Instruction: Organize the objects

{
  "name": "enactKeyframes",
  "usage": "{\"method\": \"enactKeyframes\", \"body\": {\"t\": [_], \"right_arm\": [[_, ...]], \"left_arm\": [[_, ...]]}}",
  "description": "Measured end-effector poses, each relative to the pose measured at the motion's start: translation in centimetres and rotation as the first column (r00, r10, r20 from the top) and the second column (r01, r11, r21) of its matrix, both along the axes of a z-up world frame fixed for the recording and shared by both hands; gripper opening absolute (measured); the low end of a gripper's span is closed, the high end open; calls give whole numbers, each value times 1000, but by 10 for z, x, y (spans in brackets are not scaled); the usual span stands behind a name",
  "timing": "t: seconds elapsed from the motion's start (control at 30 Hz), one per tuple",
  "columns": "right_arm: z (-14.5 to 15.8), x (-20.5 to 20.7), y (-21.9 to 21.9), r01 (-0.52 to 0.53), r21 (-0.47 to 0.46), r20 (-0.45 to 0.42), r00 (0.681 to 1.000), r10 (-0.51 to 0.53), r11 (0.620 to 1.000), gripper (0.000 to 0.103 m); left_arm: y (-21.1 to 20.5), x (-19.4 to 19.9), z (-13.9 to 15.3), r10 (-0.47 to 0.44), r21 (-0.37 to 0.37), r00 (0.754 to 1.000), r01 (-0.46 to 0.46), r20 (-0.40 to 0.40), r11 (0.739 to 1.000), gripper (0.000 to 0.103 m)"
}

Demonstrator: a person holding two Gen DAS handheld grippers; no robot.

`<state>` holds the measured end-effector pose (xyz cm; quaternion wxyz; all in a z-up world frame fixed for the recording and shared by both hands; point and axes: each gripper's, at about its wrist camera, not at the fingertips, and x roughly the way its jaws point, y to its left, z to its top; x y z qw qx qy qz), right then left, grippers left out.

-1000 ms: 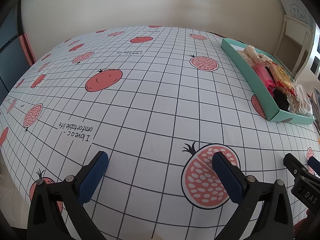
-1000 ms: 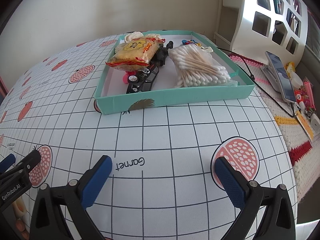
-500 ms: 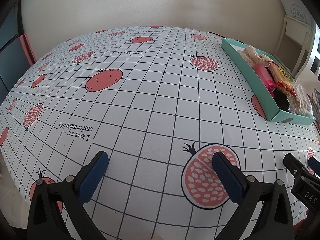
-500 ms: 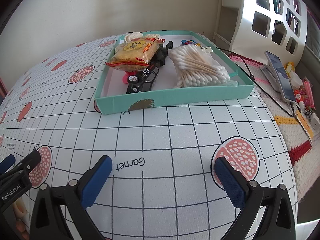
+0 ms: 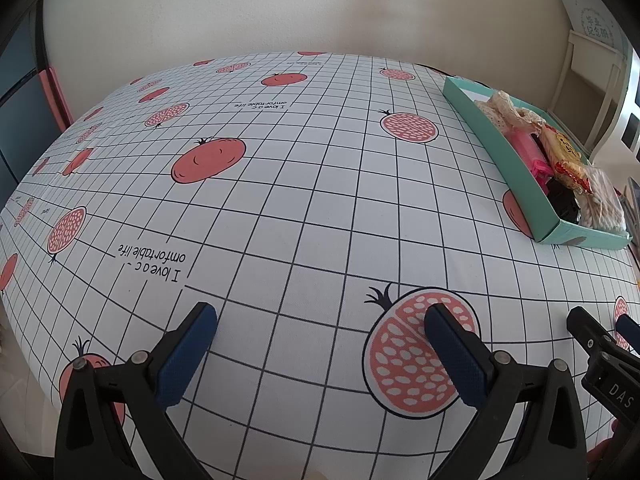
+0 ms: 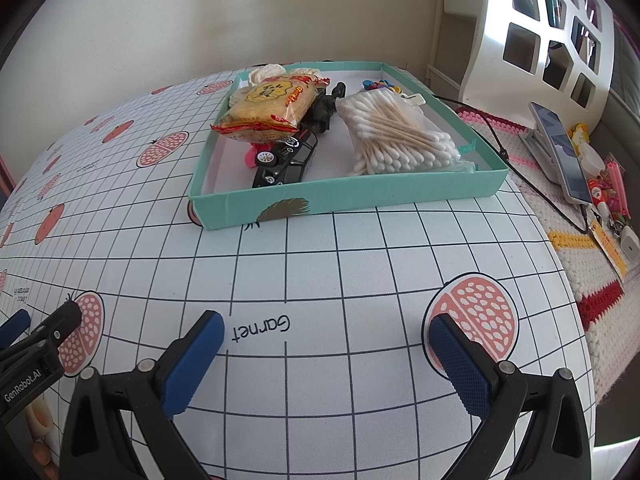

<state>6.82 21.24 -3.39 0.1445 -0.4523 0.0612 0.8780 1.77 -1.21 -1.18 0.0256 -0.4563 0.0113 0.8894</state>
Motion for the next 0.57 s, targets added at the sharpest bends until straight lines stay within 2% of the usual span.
{"method": "enactKeyframes", "body": {"t": [0.57], "right_arm": [[0, 0, 0, 0, 0, 0, 1000, 0, 1000, 103]], "left_arm": [[-3, -1, 0, -2, -1, 1000, 2, 0, 1000, 103]]}}
